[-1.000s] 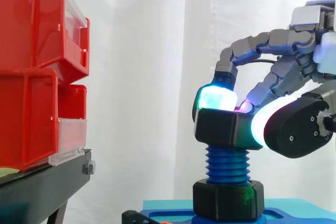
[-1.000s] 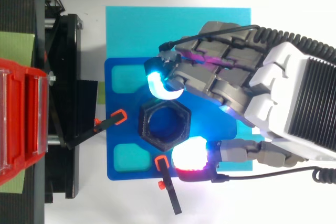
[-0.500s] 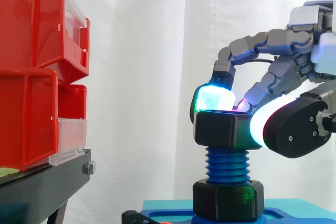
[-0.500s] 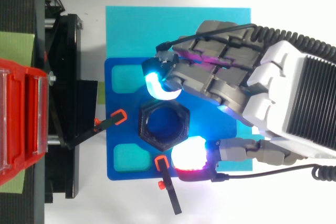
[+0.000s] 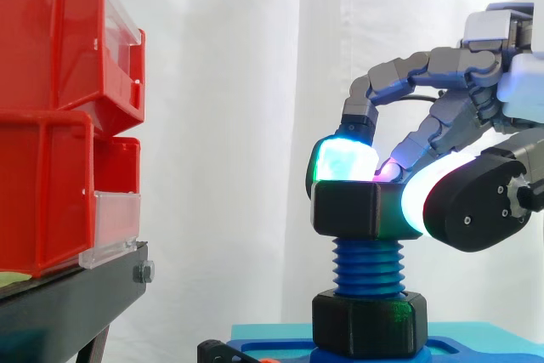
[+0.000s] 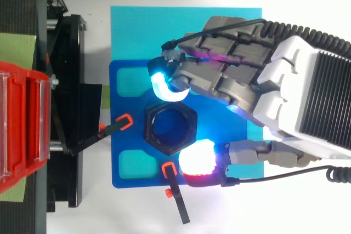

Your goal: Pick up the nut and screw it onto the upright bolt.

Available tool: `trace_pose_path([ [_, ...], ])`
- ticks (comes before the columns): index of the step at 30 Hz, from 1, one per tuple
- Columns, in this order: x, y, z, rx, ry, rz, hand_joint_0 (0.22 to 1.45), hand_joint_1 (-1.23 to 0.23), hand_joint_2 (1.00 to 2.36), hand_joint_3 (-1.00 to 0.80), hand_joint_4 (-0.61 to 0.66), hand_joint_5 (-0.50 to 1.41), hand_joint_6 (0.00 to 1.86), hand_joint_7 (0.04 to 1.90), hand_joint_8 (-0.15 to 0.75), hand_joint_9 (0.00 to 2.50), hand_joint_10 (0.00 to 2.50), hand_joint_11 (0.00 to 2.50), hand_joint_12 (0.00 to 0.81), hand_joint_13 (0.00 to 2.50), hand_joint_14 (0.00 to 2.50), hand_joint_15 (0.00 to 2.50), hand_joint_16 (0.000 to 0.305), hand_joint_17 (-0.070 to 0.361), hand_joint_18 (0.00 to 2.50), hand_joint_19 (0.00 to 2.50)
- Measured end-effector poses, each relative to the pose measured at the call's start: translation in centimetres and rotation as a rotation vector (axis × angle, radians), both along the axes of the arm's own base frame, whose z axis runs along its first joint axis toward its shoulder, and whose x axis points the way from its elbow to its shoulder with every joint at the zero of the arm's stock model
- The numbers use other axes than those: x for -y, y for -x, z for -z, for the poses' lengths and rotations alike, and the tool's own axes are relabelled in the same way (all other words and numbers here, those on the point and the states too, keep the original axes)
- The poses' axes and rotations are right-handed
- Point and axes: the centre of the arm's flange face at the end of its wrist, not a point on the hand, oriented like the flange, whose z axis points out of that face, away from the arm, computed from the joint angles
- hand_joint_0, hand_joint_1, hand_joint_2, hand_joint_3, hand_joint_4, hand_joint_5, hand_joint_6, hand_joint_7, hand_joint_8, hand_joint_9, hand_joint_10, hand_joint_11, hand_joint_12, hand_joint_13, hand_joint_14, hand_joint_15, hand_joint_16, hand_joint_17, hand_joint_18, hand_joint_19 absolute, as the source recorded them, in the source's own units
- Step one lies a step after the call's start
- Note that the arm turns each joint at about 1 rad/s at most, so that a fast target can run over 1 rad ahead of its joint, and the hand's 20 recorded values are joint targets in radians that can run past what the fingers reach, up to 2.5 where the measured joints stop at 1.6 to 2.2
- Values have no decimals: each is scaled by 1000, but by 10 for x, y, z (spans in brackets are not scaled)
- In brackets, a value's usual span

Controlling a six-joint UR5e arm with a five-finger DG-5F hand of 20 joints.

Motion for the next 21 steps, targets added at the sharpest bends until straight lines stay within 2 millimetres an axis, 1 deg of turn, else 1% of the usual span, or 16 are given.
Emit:
trace_pose_path([
  [21, 5, -1, -1, 8, 4, -15, 548, -785, 1005, 49, -35, -68, 837, 1297, 330, 947, 0, 0, 345, 791, 0, 0, 50, 112, 778, 67],
])
